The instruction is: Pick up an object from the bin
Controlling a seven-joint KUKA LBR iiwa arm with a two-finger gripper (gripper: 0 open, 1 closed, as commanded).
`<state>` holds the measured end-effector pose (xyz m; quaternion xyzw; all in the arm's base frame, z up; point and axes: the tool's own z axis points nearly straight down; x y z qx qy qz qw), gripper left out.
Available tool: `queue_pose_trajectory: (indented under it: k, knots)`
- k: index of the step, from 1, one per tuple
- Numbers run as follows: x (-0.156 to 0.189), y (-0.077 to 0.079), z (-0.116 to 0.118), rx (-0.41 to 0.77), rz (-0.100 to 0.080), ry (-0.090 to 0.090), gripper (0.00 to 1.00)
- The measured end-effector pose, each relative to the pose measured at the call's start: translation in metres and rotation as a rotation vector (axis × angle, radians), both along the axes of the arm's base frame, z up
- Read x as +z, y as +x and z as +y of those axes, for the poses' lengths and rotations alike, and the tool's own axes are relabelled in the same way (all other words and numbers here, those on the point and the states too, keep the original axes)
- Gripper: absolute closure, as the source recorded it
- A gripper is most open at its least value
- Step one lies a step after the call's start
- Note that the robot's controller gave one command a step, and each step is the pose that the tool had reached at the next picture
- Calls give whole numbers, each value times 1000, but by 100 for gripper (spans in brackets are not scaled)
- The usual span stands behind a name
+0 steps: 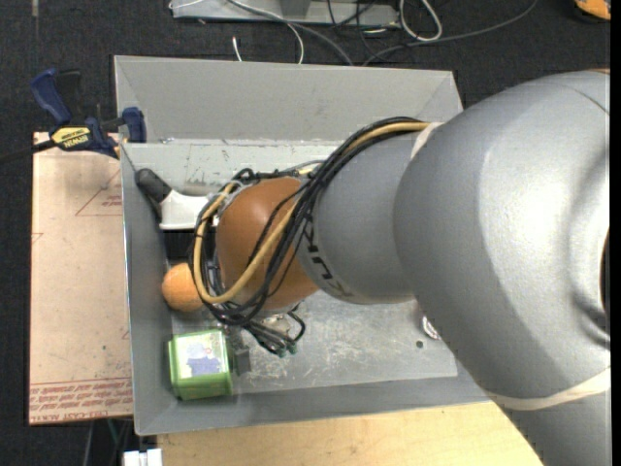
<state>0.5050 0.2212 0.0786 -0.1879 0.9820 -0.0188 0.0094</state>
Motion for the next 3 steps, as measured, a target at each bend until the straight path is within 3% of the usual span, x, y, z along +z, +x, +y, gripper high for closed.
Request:
queue_pose_trajectory:
  k: [1, 3]
  knots:
    - [-2, 6, -7, 9, 14, 16, 100]
    - [64, 0, -1, 7, 19, 18, 100]
